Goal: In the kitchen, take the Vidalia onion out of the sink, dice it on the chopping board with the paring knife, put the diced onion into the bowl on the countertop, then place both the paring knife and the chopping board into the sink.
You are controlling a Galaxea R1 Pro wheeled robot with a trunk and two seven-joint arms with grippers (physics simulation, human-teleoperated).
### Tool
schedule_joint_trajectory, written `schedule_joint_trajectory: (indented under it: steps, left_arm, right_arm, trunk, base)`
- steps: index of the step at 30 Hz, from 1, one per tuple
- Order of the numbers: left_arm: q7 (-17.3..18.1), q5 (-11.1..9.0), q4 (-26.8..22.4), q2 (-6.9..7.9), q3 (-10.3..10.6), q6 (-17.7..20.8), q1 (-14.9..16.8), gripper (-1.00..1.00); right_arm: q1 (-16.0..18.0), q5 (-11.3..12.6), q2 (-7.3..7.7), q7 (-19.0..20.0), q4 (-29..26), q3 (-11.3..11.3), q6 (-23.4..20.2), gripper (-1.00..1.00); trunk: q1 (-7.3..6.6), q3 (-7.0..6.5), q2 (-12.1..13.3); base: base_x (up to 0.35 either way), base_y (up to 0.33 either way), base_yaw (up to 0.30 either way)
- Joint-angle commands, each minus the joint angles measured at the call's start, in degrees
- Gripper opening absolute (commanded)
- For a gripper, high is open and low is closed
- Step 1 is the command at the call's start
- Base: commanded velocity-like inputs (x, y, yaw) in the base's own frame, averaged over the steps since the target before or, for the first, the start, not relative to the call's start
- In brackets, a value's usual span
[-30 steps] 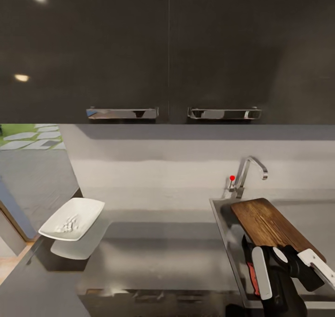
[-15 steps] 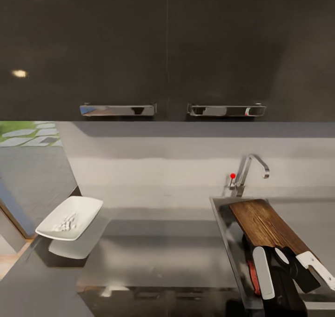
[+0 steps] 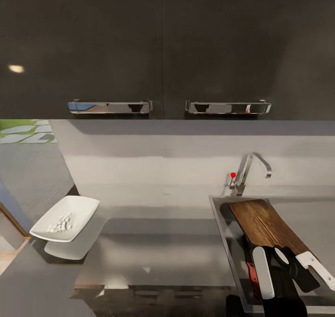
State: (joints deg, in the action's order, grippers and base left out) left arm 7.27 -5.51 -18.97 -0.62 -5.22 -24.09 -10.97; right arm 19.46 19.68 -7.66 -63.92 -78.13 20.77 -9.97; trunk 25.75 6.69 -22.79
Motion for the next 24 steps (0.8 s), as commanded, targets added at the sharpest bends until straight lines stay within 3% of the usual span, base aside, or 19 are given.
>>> schedule_joint_trajectory:
  steps: [1, 24]
  left_arm:
    - [0.59, -0.57, -0.1, -0.06, -0.32, 0.05, -0.02, 1.0]
    - [0.64, -0.56, -0.1, -0.17, -0.32, 0.0, -0.02, 1.0]
  right_arm:
    - [0.05, 0.01, -0.05, -0.15, -0.1, 0.06, -0.57, -1.0]
    - [0.05, 0.07, 0.11, -0.15, -0.1, 0.07, -0.57, -1.0]
  trunk:
    - [0.03, 0.21, -0.12]
    - [0.03, 2.32, -0.12]
  base:
    - [0.0, 0.0, 0.0]
    - [0.0, 0.0, 0.0]
